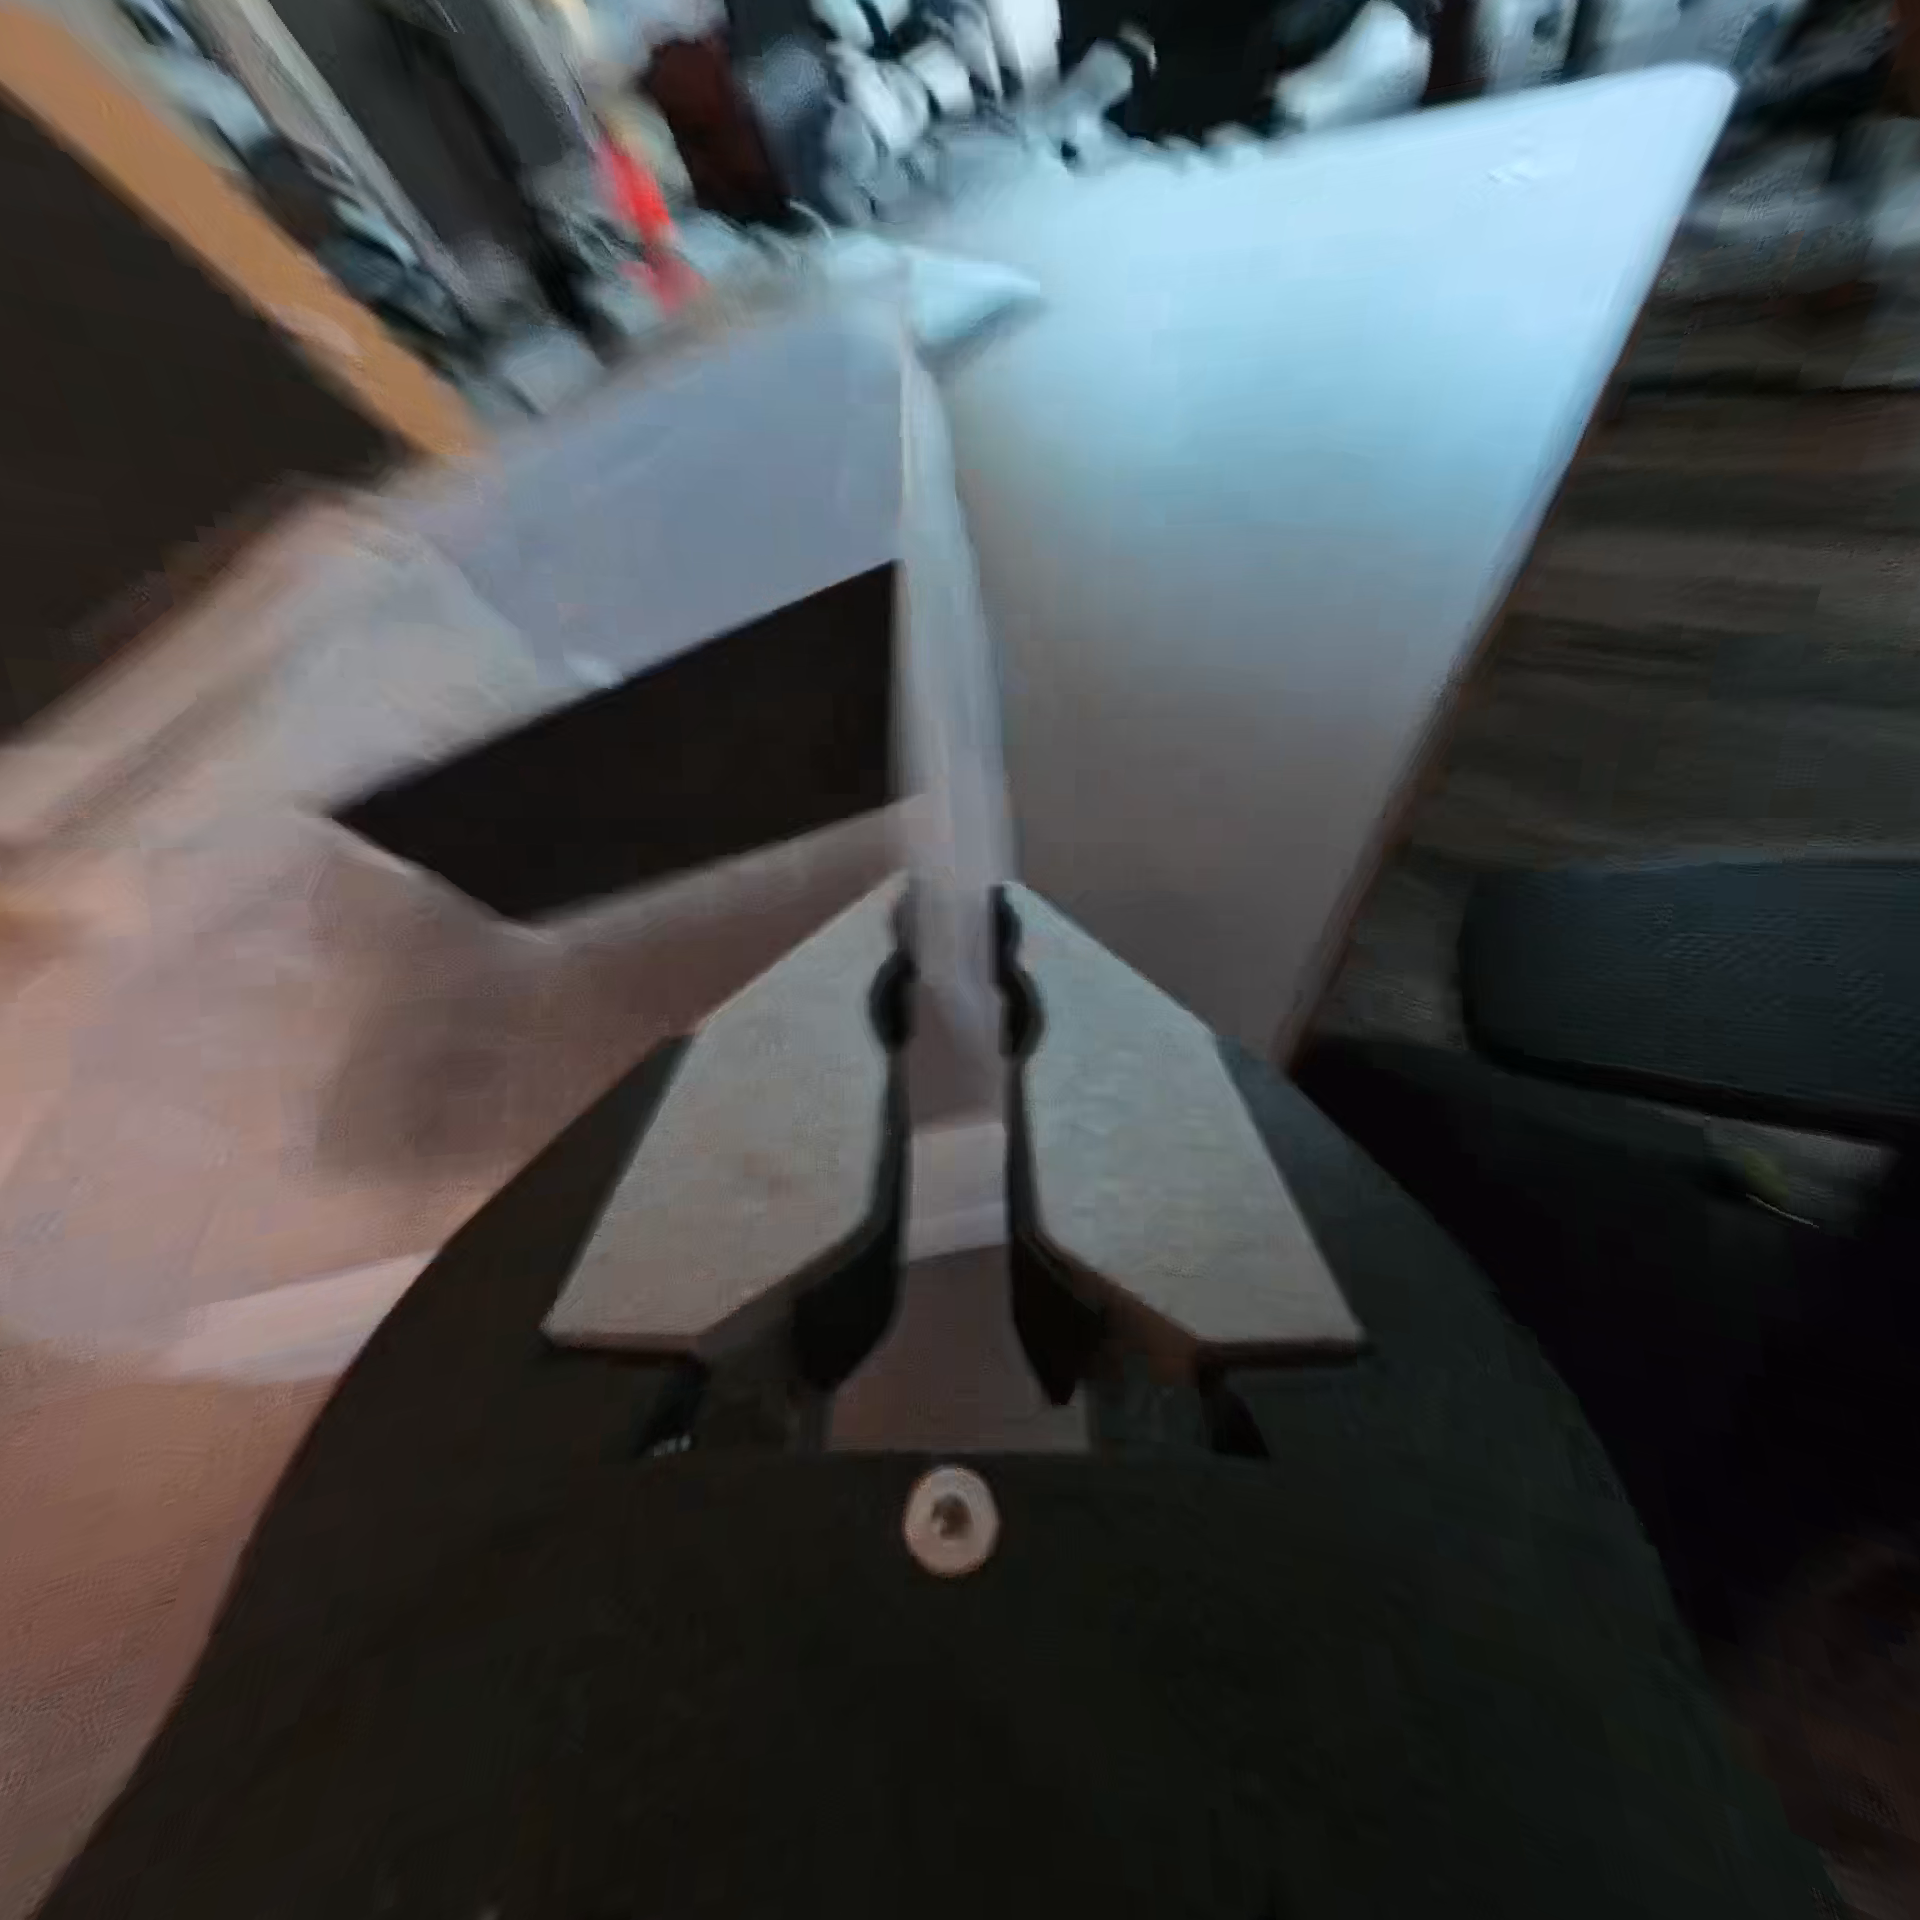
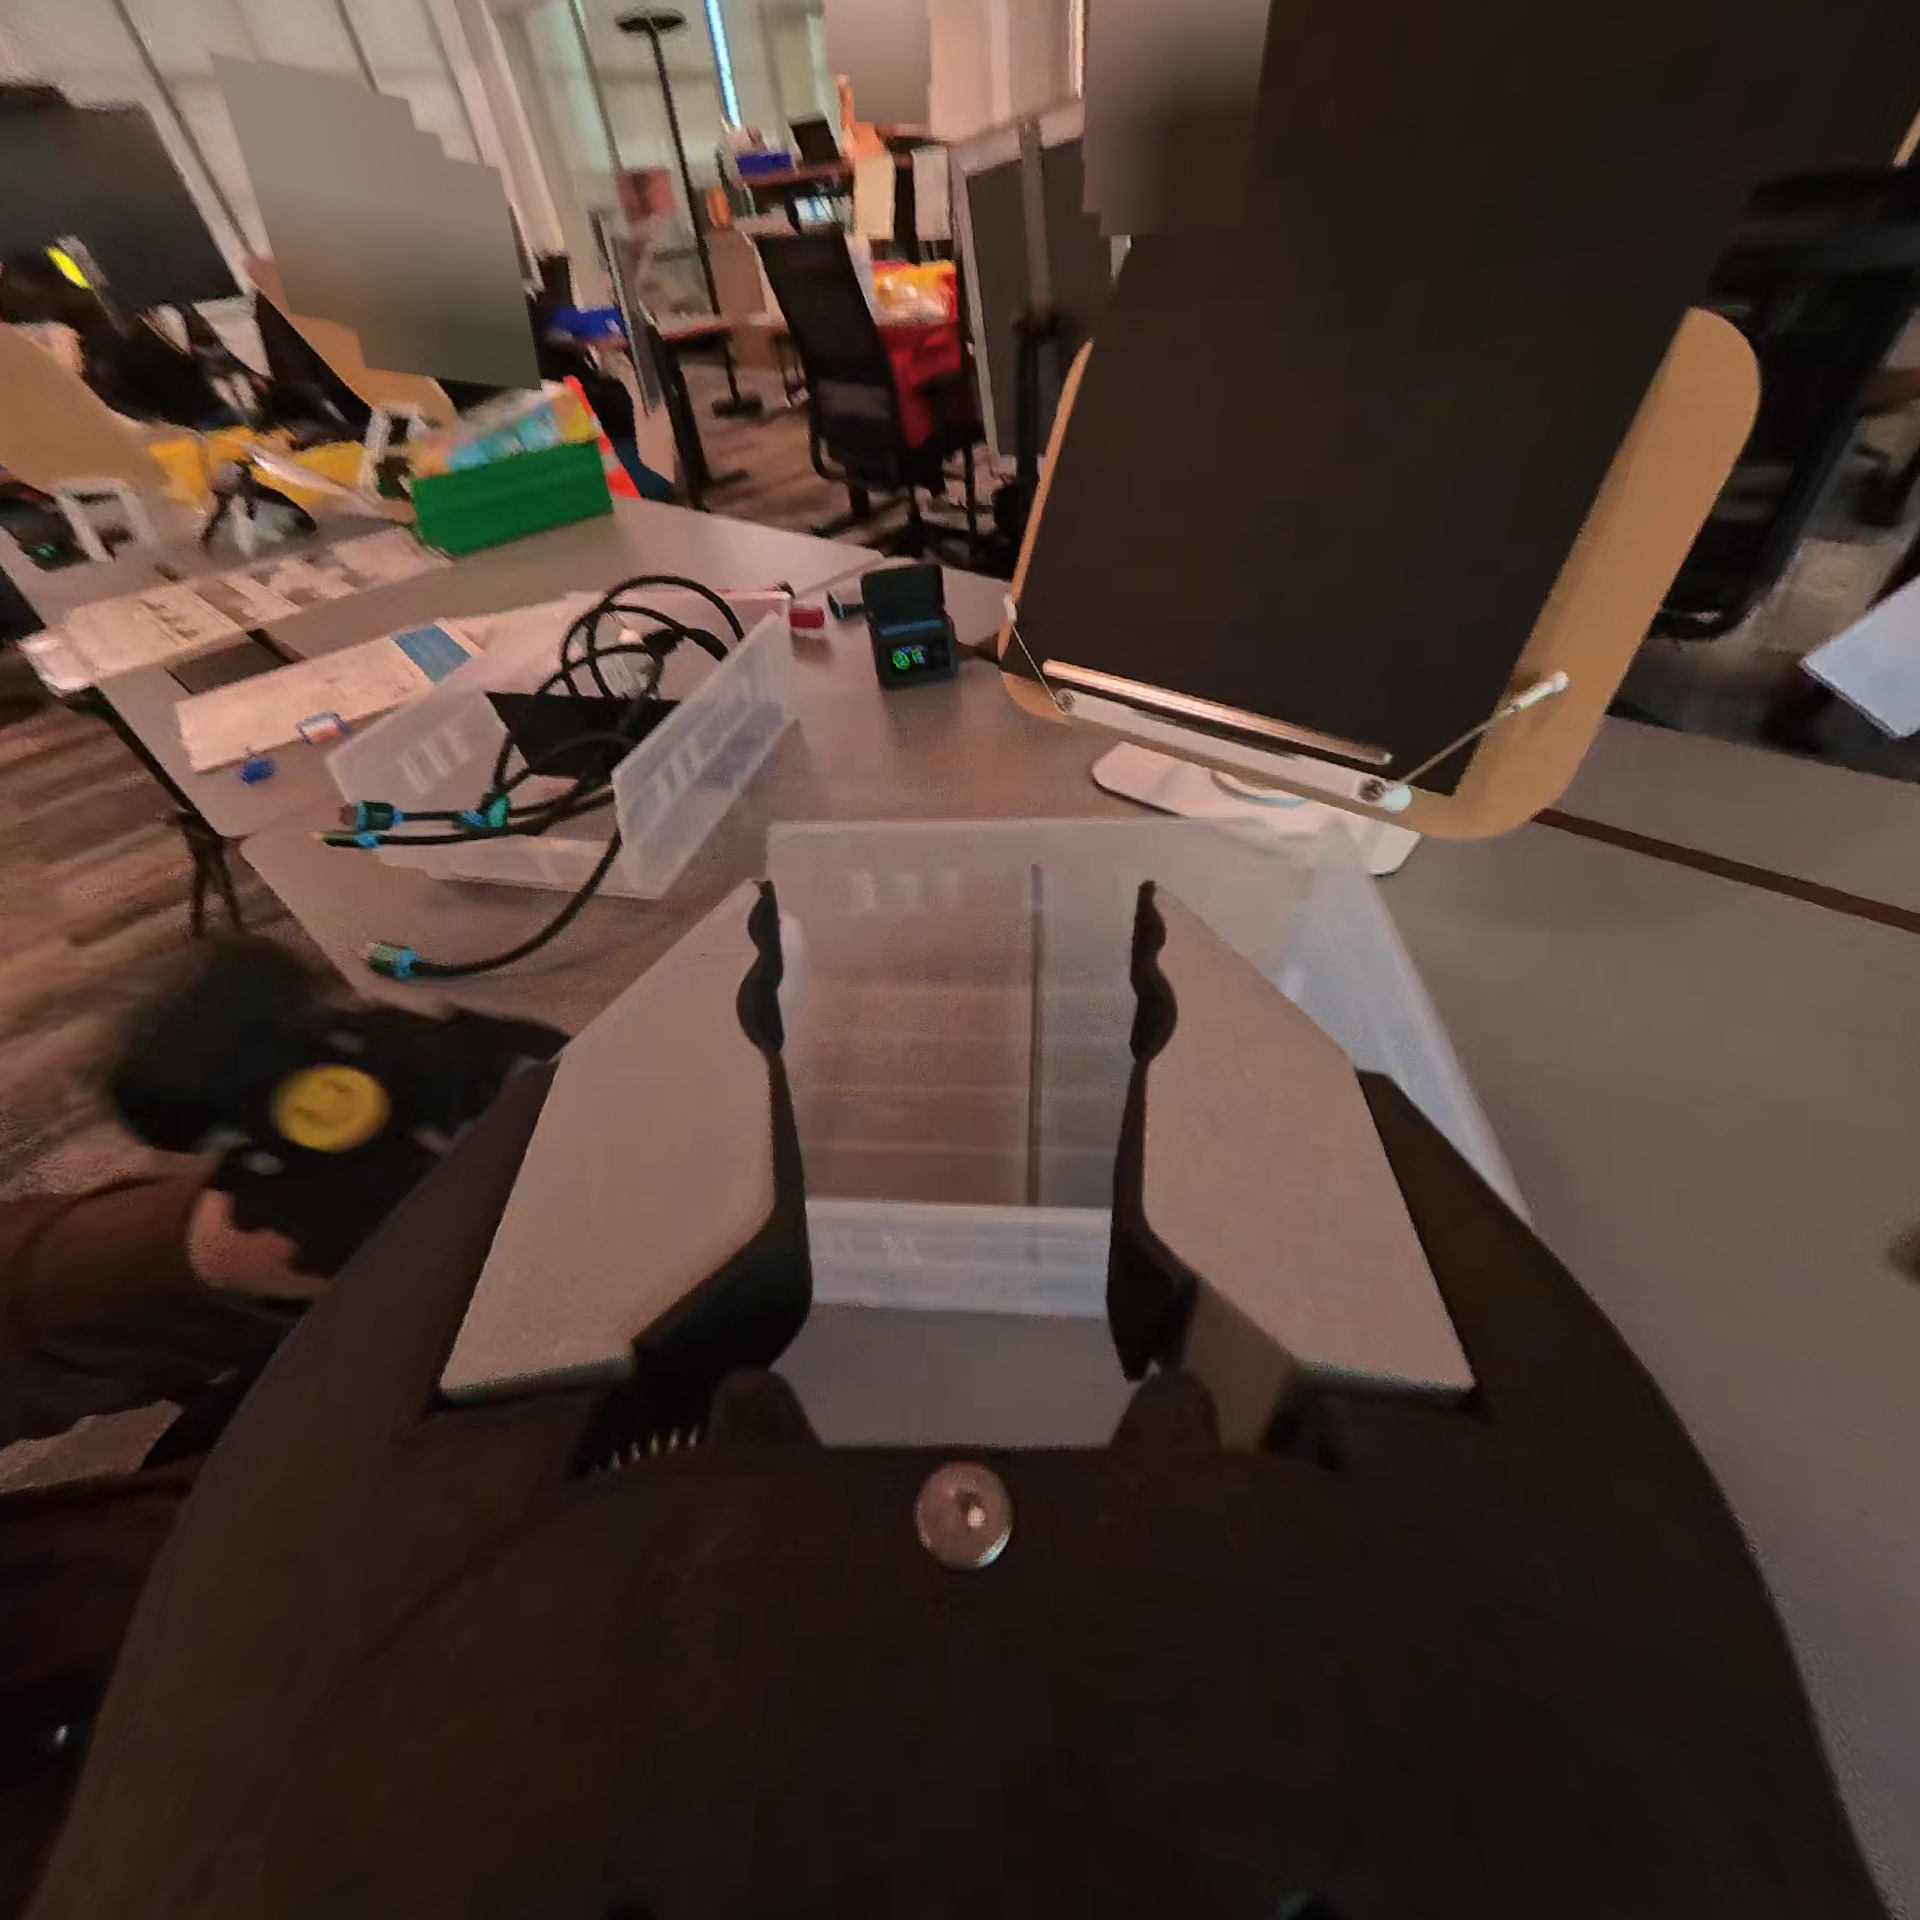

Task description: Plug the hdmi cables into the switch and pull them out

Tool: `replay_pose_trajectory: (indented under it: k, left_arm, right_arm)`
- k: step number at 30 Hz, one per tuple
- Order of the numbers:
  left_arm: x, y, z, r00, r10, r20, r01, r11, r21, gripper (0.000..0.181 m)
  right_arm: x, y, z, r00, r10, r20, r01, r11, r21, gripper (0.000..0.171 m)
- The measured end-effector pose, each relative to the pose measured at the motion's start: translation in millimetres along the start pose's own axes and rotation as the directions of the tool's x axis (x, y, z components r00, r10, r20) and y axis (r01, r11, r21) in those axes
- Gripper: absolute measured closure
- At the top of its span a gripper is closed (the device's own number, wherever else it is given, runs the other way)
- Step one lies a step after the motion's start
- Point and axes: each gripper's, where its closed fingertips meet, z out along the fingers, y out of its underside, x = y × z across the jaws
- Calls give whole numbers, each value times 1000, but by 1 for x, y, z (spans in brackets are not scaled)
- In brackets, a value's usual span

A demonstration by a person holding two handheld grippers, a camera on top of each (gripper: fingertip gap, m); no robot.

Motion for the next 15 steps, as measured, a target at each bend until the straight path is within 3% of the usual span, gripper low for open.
replay_pose_trajectory:
  k: [1, 3, 6, 11, 15]
  left_arm:
    - [27, 9, 17, 986, -84, -146, 71, 994, -89, 160]
    - [40, -5, 23, 939, -250, -236, 228, 967, -117, 138]
    - [27, -22, 3, 898, -338, -282, 322, 941, -101, 110]
    - [-46, 18, -46, 959, -282, -21, 278, 954, -113, 110]
    - [-124, 74, -95, 918, -290, 269, 336, 931, -142, 112]
  right_arm:
    - [-2, -1, 1, 1000, 8, 20, -9, 1000, 11, 105]
    - [-10, 6, 6, 997, 20, 68, -17, 999, -33, 103]
    - [-31, 27, 21, 989, -23, 149, 45, 988, -145, 105]
    - [-72, 83, 62, 963, -74, 259, 177, 900, -399, 103]
    - [-90, 127, 114, 962, -97, 254, 223, 816, -534, 108]
